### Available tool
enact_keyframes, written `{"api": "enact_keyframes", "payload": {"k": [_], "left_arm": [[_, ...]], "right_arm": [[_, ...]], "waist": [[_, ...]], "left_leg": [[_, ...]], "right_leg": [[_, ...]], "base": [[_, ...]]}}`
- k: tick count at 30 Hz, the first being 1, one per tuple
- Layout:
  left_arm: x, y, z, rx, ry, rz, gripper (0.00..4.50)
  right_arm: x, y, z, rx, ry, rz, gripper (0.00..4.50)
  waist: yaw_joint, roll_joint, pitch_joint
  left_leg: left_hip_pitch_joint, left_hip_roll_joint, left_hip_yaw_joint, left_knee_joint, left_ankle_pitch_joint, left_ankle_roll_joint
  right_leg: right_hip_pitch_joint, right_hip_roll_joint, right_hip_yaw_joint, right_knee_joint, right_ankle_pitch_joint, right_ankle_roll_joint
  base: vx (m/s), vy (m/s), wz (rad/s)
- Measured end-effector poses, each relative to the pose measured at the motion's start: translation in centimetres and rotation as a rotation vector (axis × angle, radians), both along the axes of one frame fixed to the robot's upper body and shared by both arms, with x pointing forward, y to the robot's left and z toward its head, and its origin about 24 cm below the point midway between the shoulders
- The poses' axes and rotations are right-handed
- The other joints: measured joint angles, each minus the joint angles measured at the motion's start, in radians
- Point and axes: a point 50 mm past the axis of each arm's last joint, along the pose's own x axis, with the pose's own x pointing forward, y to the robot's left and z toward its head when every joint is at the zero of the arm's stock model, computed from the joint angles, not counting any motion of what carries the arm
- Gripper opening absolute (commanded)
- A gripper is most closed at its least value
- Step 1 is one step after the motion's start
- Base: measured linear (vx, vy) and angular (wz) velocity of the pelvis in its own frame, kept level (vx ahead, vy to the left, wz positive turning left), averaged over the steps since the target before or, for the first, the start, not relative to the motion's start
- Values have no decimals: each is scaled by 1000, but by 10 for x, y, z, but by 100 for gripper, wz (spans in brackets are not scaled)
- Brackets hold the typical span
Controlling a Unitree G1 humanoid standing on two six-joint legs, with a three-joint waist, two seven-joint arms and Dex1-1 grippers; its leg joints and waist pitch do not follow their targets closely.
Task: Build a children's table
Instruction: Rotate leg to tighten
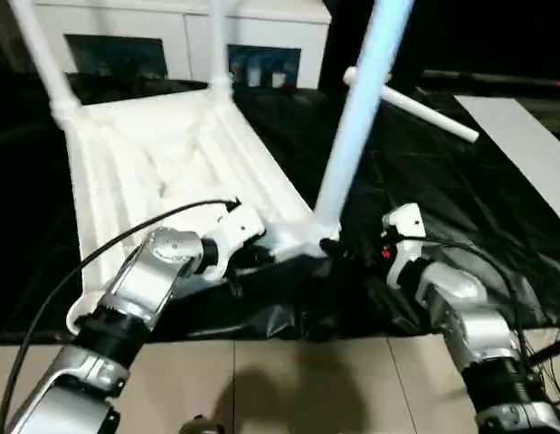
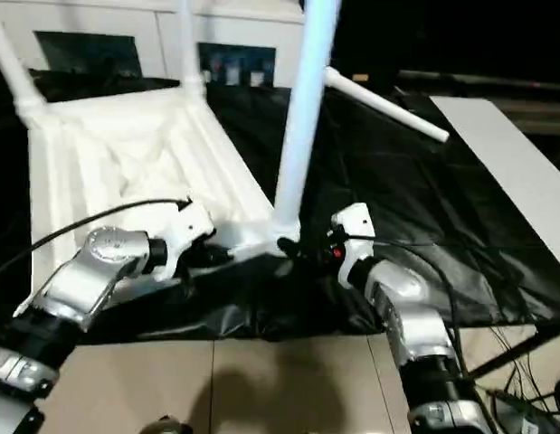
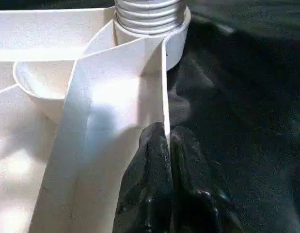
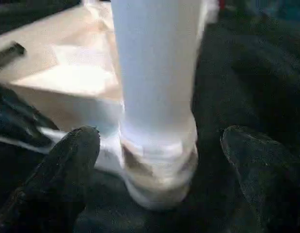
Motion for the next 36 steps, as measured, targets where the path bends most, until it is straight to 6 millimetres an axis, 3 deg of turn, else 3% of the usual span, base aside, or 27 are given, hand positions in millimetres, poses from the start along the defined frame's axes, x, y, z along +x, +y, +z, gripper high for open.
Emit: {"api": "enact_keyframes", "payload": {"k": [12, 36], "left_arm": [[-7, 7, 1, 10, 46, -55, 0], [-8, 9, 3, 26, 52, -56, 0]], "right_arm": [[1, 4, -6, -76, 33, 74, 440], [8, 12, -3, -76, -20, 160, 242]], "waist": [[1, -1, -1], [-2, -2, -2]], "left_leg": [[0, 0, 1, 1, 1, 2], [0, 1, 1, 5, 2, 3]], "right_leg": [[1, -1, 0, 0, 0, 0], [2, -1, 0, 2, 0, 0]], "base": [[0, 0, 0], [0, 0, 0]]}}
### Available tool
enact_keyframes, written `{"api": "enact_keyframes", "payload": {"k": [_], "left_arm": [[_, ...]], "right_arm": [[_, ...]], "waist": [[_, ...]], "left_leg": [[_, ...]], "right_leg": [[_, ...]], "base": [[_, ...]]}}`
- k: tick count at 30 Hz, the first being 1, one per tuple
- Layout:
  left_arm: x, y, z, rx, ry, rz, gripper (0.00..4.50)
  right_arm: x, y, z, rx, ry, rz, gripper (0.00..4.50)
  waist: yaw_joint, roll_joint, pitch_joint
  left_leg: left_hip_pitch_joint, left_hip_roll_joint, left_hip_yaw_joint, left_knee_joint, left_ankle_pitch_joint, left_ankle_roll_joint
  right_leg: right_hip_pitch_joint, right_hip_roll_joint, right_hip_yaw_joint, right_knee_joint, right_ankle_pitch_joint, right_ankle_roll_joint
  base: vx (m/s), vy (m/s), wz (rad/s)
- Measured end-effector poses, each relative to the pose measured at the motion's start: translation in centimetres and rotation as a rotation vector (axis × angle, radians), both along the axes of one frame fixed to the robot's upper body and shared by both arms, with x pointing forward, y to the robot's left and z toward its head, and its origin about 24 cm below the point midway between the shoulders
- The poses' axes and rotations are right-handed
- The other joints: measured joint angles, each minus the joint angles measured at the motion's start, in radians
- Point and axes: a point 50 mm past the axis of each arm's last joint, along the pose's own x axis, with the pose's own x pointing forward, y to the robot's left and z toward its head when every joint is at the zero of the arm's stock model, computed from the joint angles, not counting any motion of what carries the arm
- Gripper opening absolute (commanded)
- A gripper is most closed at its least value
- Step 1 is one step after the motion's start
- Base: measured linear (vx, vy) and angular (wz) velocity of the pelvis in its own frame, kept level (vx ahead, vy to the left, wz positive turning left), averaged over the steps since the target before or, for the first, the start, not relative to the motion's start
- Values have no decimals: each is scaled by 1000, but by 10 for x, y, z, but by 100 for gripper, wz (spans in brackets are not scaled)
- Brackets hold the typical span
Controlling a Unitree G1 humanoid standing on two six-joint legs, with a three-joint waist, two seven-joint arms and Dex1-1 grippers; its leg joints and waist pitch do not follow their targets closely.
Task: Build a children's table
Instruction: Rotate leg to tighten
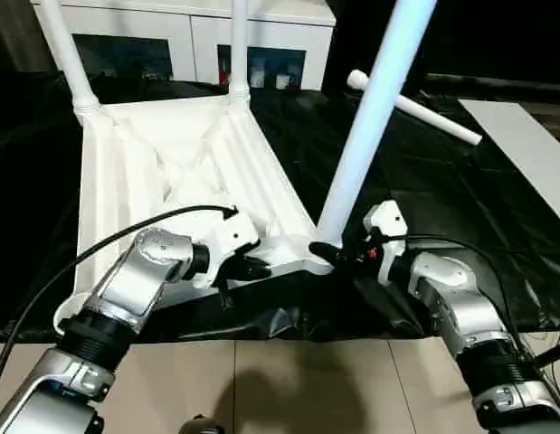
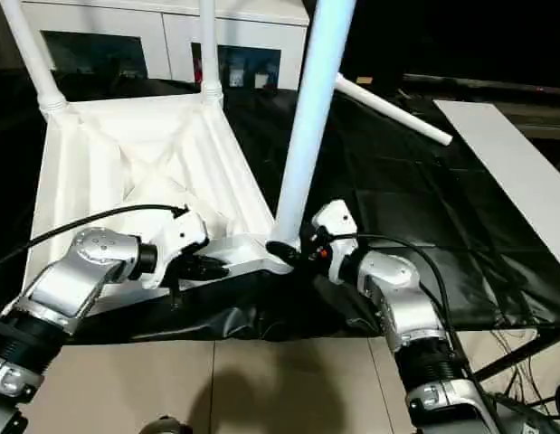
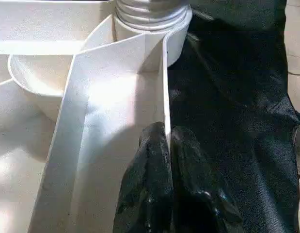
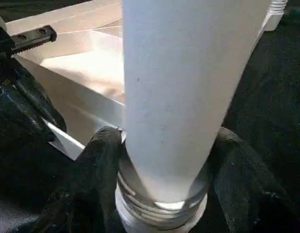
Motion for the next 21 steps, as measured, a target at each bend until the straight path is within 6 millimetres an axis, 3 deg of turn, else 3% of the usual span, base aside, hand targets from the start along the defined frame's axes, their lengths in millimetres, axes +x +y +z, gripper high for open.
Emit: {"api": "enact_keyframes", "payload": {"k": [5, 9, 16, 21], "left_arm": [[1, -1, -1, -6, -2, 26, 0], [6, -6, -7, -28, -15, 115, 0], [26, -48, -16, -81, 7, 379, 0], [30, -82, -19, -103, 13, 487, 0]], "right_arm": [[4, 6, -3, 18, 11, -42, 234], [13, 14, -6, 30, 27, -164, 223], [41, 40, -9, 107, 130, -572, 212], [52, 40, -8, 109, 172, -762, 208]], "waist": [[-3, -1, -1], [-21, -1, -1], [-39, 0, -1], [-35, 1, -3]], "left_leg": [[3, 0, 0, 0, 0, 0], [11, 0, 0, 0, 0, -1], [16, 0, -2, -1, 2, -4], [15, -1, -2, -1, 2, -4]], "right_leg": [[2, 0, 0, 1, 0, 0], [9, 0, 0, 1, 1, -2], [10, 0, 1, 1, 0, 2], [11, 0, 1, -4, 0, 3]], "base": [[0, 0, 0], [0, 0, 0], [0, 0, 0], [0, 0, 0]]}}
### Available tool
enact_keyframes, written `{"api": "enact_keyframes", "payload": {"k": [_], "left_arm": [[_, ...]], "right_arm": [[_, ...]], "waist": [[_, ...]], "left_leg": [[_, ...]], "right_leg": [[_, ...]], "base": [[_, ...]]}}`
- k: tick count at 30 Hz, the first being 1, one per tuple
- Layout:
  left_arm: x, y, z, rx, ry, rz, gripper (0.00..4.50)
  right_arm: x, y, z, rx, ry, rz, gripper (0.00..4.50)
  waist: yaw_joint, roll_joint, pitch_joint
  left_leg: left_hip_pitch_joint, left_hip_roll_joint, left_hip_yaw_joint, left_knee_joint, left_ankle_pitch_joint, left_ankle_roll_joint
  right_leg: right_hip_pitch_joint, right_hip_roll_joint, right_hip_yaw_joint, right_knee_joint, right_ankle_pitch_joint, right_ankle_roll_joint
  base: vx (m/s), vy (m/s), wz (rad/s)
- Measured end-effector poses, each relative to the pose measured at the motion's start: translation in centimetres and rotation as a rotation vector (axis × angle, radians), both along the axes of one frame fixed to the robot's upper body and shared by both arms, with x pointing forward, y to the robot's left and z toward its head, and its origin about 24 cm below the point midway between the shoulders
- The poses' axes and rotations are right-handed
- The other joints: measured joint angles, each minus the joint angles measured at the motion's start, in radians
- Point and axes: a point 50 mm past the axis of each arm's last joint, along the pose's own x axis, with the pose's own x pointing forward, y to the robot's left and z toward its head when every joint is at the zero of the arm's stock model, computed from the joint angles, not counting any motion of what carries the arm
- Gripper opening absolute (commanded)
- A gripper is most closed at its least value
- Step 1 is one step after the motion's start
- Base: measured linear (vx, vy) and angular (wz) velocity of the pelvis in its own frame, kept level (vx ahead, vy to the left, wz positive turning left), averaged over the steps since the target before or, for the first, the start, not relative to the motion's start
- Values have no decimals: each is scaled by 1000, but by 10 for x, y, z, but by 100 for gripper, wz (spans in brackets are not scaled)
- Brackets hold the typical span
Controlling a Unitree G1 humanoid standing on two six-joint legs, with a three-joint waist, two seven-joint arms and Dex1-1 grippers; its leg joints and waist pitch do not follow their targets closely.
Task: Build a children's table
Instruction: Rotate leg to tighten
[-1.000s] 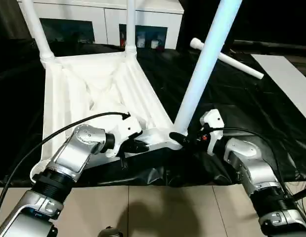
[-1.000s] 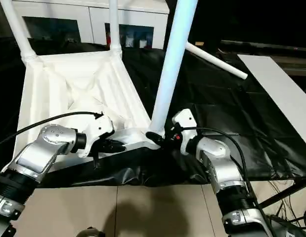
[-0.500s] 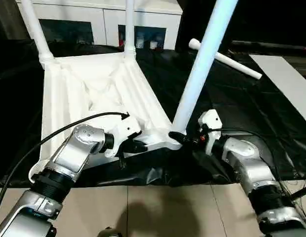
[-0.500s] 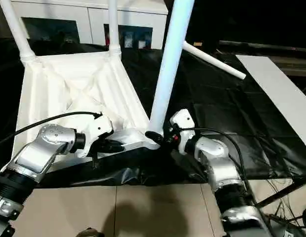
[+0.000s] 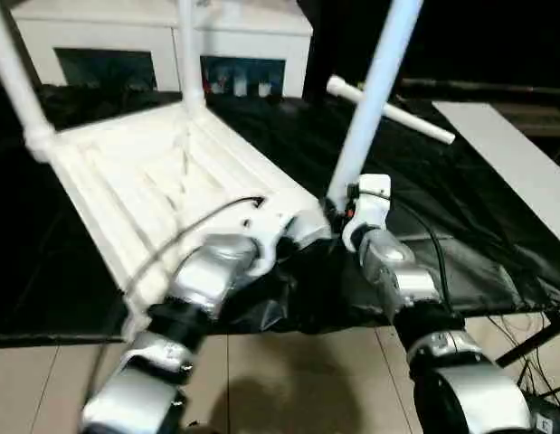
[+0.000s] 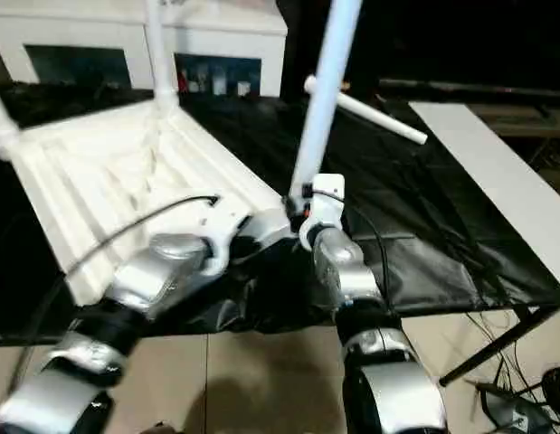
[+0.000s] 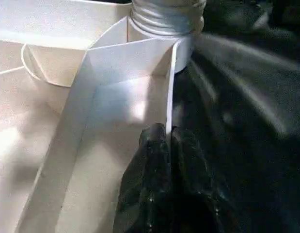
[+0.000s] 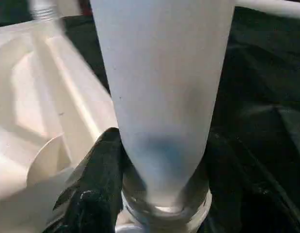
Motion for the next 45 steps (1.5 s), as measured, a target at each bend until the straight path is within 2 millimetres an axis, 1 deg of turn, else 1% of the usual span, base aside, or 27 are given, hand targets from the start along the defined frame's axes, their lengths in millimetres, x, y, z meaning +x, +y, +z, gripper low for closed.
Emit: {"api": "enact_keyframes", "payload": {"k": [2, 6, 7, 8, 9, 10, 14, 15, 18, 21, 23, 24, 25, 26, 28, 30, 32, 34, 37, 39, 41, 45], "left_arm": [[0, -7, -1, -3, -5, 21, 0], [0, -9, -1, -5, -9, 27, 0], [0, -9, -1, -6, -9, 28, 0], [1, -8, -1, -6, -11, 29, 0], [1, -7, -1, -5, -13, 30, 0], [2, -6, 0, -2, -22, 39, 0], [7, 8, 2, 12, -49, 63, 0], [7, 9, 3, 12, -55, 60, 0], [7, 10, 5, 8, -62, 49, 0], [6, 18, 7, 8, -76, 15, 0], [5, 27, 11, 11, -100, -40, 0], [4, 32, 11, 17, -106, -65, 0], [3, 36, 12, 21, -110, -95, 0], [3, 40, 13, 28, -115, -107, 0], [1, 47, 14, 33, -119, -158, 0], [-4, 52, 14, 32, -115, -209, 0], [-10, 60, 15, 30, -95, -271, 0], [-13, 64, 17, 37, -83, -318, 0], [-21, 66, 17, 43, -48, -415, 0], [-22, 66, 17, 40, -33, -435, 0], [-24, 68, 18, 45, -17, -453, 0], [-28, 65, 17, 38, 4, -488, 0]], "right_arm": [[2, -1, 1, 3, 12, -32, 208], [3, 0, 1, 2, 6, -37, 207], [4, 0, 1, 1, 5, -36, 241], [4, 1, 2, 5, 1, -36, 262], [5, 2, 2, 14, -3, -38, 262], [5, 5, 2, 36, -1, -31, 278], [2, 14, 0, 92, -9, 36, 310], [0, 15, -2, 94, -12, 48, 310], [-2, 13, -5, 86, -18, 66, 345], [-10, 6, -12, 70, -35, 106, 368], [-14, -7, -11, 13, -70, 139, 368], [-16, -15, -10, -19, -90, 157, 368], [-17, -23, -8, -52, -108, 172, 368], [-18, -26, -7, -65, -114, 190, 368], [-22, -28, -4, -72, -136, 252, 368], [-27, -32, -2, -88, -148, 316, 368], [-36, -37, -2, -79, -155, 397, 368], [-41, -38, -1, -66, -153, 453, 368], [-48, -44, 6, -63, -162, 557, 368], [-48, -48, 10, -77, -168, 594, 368], [-50, -47, 11, -81, -162, 632, 368], [-51, -45, 11, -87, -154, 660, 368]], "waist": [[3, 0, -2], [9, -1, -5], [10, -1, -5], [10, -1, -5], [9, -1, -5], [6, -1, -5], [-12, -1, -5], [-14, 0, -5], [-13, 0, -5], [-8, 3, -2], [2, 5, 0], [9, 5, 0], [13, 4, 0], [13, 4, 0], [14, 3, 1], [18, 4, 1], [26, 4, 1], [32, 4, 2], [39, 4, 2], [40, 4, 1], [38, 4, 2], [39, 4, 2]], "left_leg": [[0, -1, 0, 0, 0, 0], [0, -1, 0, -2, 0, 0], [0, -2, 0, -3, 0, 0], [0, -2, 0, -3, 0, 0], [0, -2, 0, -4, 0, 0], [0, -2, 0, -6, 0, 0], [-3, -2, -3, -8, 0, 0], [-4, -2, -4, -8, 0, 0], [-6, -1, -4, -11, 0, 0], [-10, -1, -3, -11, 0, 0], [-18, -1, -3, -10, 1, 0], [-20, -1, -3, -9, 1, 1], [-20, -1, -2, -8, 2, 1], [-20, 0, -2, -8, 2, 1], [-21, 0, -1, -8, 2, 1], [-21, 0, 0, -8, 2, 2], [-21, 0, 1, -7, 2, 2], [-23, 0, 2, -7, 2, 3], [-22, 0, 4, -6, 1, 6], [-20, 1, 5, -6, 1, 6], [-17, 3, 8, -6, 1, 6], [-17, 5, 11, -6, 2, 5]], "right_leg": [[0, 0, 1, 0, 1, 0], [0, 0, 1, -1, 1, 1], [0, 0, 1, -1, 1, 1], [0, 0, 1, -1, 1, 1], [-1, 0, 1, -1, 1, 1], [-2, 0, 1, -1, 2, 1], [-8, 0, -1, -2, 7, 6], [-9, 0, -2, -2, 8, 5], [-11, 0, -3, -2, 12, 0], [-14, 0, -3, -3, 12, 0], [-21, 0, -3, -3, 13, -1], [-23, 0, -3, -2, 13, -1], [-23, 1, -2, -2, 13, -1], [-23, 1, -2, -2, 13, -1], [-22, 1, -2, -6, 13, -1], [-21, 0, -2, -9, 13, -1], [-20, 0, -1, -10, 13, -1], [-21, 0, -1, -11, 13, -1], [-19, 0, 0, -12, 13, -1], [-17, 0, 0, -12, 13, -2], [-14, 0, 0, -12, 13, -1], [-12, 0, 0, -11, 13, -1]], "base": [[0, 0, 0], [0, 0, 0], [0, 0, 0], [0, 0, 0], [0, 0, 0], [0, 0, 0], [0, 0, 0], [0, 0, 0], [0, 0, 0], [0, 0, 0], [0, 0, 0], [0, 0, 0], [0, 0, 0], [0, 0, 0], [0, 0, 0], [0, 0, 0], [0, 0, 0], [0, 0, 0], [0, 0, 0], [0, 0, 0], [0, 0, 0], [0, 0, 0]]}}
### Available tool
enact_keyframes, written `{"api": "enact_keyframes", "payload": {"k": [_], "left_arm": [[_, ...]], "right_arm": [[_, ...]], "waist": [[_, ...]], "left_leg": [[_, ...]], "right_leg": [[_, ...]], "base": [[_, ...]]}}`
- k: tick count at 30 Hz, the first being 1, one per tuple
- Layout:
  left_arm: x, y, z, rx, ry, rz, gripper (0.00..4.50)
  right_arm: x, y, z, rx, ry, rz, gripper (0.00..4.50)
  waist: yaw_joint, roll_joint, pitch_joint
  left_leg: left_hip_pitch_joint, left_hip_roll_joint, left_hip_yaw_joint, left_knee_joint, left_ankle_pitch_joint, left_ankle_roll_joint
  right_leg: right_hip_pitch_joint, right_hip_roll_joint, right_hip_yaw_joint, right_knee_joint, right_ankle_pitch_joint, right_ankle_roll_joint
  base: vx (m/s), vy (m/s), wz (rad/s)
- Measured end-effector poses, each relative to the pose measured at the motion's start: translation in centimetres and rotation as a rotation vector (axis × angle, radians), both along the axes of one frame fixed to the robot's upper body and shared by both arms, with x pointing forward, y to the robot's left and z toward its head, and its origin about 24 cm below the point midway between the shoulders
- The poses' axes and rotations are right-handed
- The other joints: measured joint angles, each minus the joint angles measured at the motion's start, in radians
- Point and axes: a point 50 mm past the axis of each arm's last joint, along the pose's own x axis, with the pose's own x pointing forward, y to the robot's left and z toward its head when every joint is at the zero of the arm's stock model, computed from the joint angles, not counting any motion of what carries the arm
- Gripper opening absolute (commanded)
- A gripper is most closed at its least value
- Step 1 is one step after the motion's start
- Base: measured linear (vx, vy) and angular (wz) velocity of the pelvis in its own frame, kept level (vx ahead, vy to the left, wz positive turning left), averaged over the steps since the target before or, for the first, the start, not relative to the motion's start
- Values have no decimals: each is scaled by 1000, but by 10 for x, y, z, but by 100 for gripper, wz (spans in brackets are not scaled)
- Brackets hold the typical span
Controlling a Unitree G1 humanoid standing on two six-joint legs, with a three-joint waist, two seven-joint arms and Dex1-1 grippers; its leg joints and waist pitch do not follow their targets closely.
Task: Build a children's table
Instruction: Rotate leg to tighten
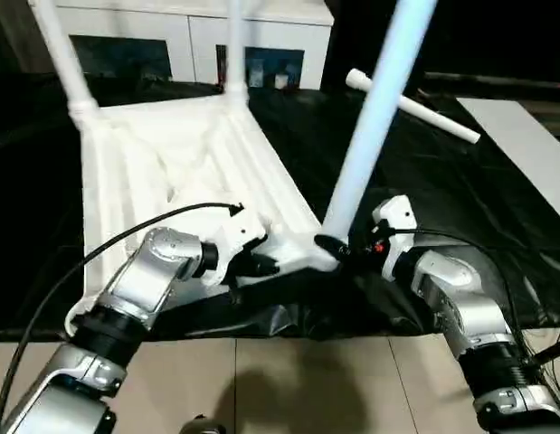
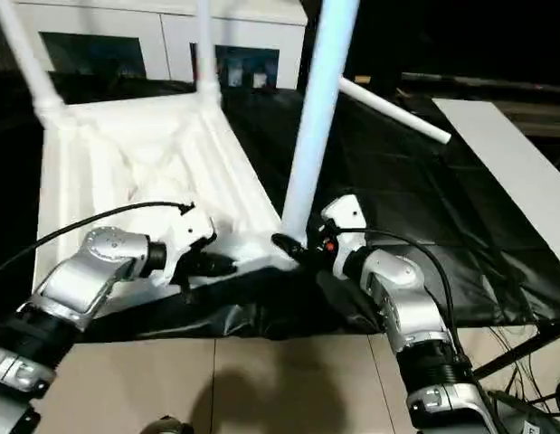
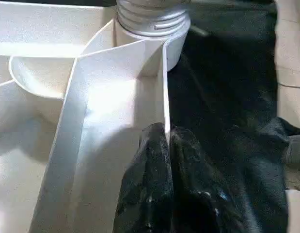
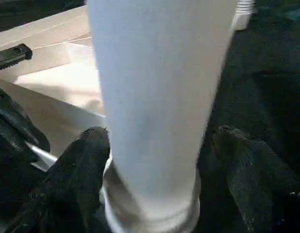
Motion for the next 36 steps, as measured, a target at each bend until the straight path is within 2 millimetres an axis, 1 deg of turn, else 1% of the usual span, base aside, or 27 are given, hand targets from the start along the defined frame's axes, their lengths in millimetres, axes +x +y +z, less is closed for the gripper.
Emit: {"api": "enact_keyframes", "payload": {"k": [2, 3, 6, 7, 11, 13, 14, 18, 26, 29, 33, 35, 36], "left_arm": [[0, -1, 0, -1, 2, -3, 0], [0, -1, -1, 0, 3, -3, 0], [0, 0, -1, 1, 2, -3, 0], [0, 0, -1, 2, 2, -2, 0], [-1, 1, 0, 3, 3, -3, 0], [-1, 1, 0, 3, 3, -3, 0], [-1, 1, 0, 3, 3, -3, 0], [-1, 1, -1, 4, 3, -3, 0], [-1, 1, -1, 7, 12, -4, 0], [-1, 2, -1, 14, 12, 0, 0], [4, -3, -4, 7, -1, 84, 0], [12, -15, -10, -21, -5, 178, 0], [17, -20, -11, -22, -10, 227, 0]], "right_arm": [[-1, 0, -1, -21, 9, 26, 368], [-1, 0, -1, -25, 10, 32, 352], [-2, 1, -2, -37, 11, 44, 352], [-2, 1, -2, -46, 12, 54, 324], [-2, 0, -3, -76, 12, 65, 309], [-1, 0, -3, -81, 10, 68, 281], [-1, 0, -3, -84, 10, 70, 274], [-1, 0, -3, -86, 10, 71, 261], [-1, -1, -4, -91, 20, 82, 259], [0, 0, -5, -94, 32, 78, 259], [9, 7, -9, -64, 57, -48, 259], [19, 14, -13, -21, 88, -201, 259], [26, 18, -14, -4, 102, -289, 259]], "waist": [[0, 0, 0], [0, 0, 0], [-1, 0, 0], [-1, -1, 0], [0, -1, 0], [0, -1, 0], [-1, -1, 0], [0, -1, 0], [0, -1, -1], [-3, -3, -2], [-12, -5, -3], [-21, -6, -3], [-24, -5, -3]], "left_leg": [[0, 1, 0, 0, 0, -1], [0, 1, 1, 0, 0, -1], [0, 1, 1, 0, 1, -1], [0, 1, 1, 0, 1, -1], [-1, 1, 1, 1, 1, -1], [-1, 1, 1, 1, 1, -1], [-1, 1, 1, 1, 1, -1], [0, 1, 1, 1, 1, -1], [0, 2, 1, 2, 1, 0], [2, 2, 1, 2, 1, 0], [6, 2, 1, 2, 1, -1], [12, 2, 0, 2, 1, -1], [12, 2, 0, 2, 1, -1]], "right_leg": [[1, 0, 0, 0, 0, 0], [1, 0, 0, 0, 0, 0], [1, 0, 0, 1, 0, 0], [1, 0, -1, 1, 0, 0], [1, 0, 0, 1, 0, 0], [1, 0, 0, 1, 0, 0], [1, 0, 0, 1, 0, 0], [1, 0, -1, 1, 0, 0], [3, 0, -1, 1, 0, 0], [4, 0, -1, 1, 0, 0], [7, 0, 0, 1, 1, -1], [12, 0, 0, 1, -1, 3], [12, 0, 0, 1, -2, 3]], "base": [[0, 0, 0], [0, 0, 0], [0, 0, 0], [0, 0, 0], [0, 0, 0], [0, 0, 0], [0, 0, 0], [0, 0, 0], [0, 0, 0], [0, 0, 0], [0, 0, 0], [0, 0, 0], [0, 0, 0]]}}
